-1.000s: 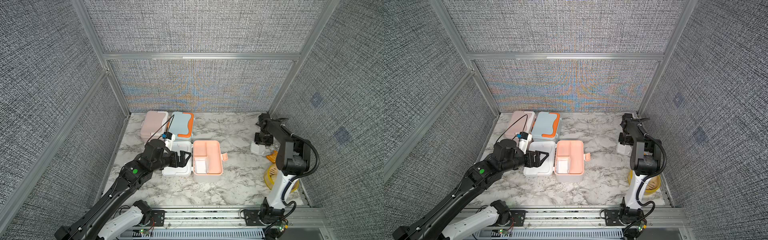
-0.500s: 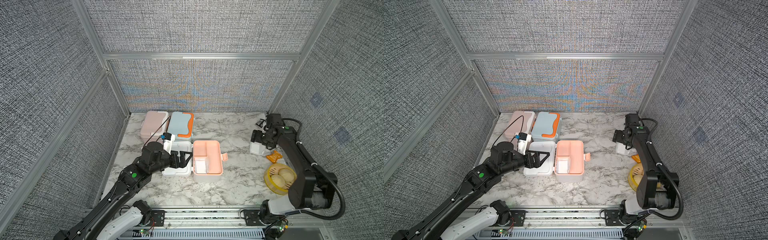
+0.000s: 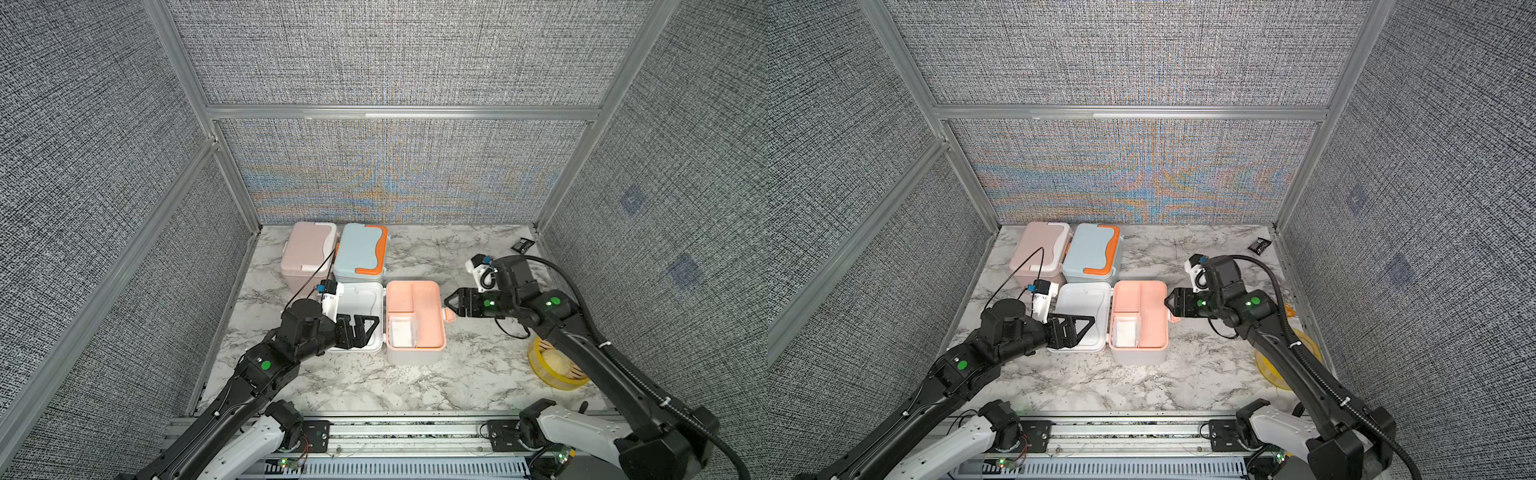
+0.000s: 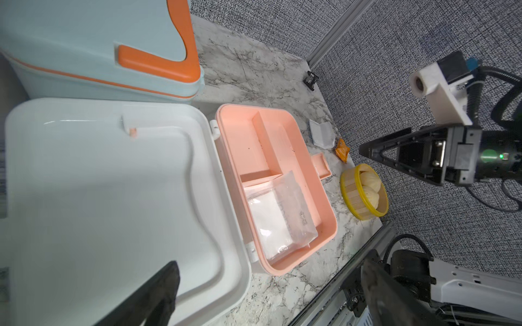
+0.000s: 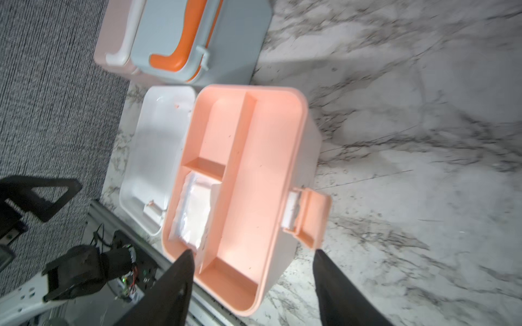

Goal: Open first aid kits and take out gauze
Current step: Pick up the gauze from the first aid kit.

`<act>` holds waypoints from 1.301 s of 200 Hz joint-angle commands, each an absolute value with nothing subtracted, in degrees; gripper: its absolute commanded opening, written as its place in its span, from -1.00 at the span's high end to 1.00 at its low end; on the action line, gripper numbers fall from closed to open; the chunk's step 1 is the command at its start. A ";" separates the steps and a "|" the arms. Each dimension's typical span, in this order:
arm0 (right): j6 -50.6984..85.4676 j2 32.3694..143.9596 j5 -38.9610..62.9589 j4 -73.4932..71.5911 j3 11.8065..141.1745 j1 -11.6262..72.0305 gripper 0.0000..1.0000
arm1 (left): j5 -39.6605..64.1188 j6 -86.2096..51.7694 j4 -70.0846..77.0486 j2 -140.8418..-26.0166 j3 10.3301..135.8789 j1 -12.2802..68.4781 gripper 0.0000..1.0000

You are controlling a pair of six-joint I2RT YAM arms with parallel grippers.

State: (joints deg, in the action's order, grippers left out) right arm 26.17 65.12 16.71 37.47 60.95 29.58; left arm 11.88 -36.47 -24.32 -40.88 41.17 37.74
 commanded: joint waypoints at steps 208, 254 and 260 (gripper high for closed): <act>35.16 80.17 4.04 33.78 62.22 47.46 0.94 | 9.16 -37.27 -24.78 -37.66 37.52 37.70 -1.00; 35.34 77.97 3.25 34.76 62.79 47.66 1.00 | 9.36 -37.35 -24.49 -38.50 37.92 37.69 -1.00; 35.38 77.67 3.17 34.76 62.77 47.64 1.00 | 9.40 -37.40 -24.43 -38.56 38.04 37.68 -0.99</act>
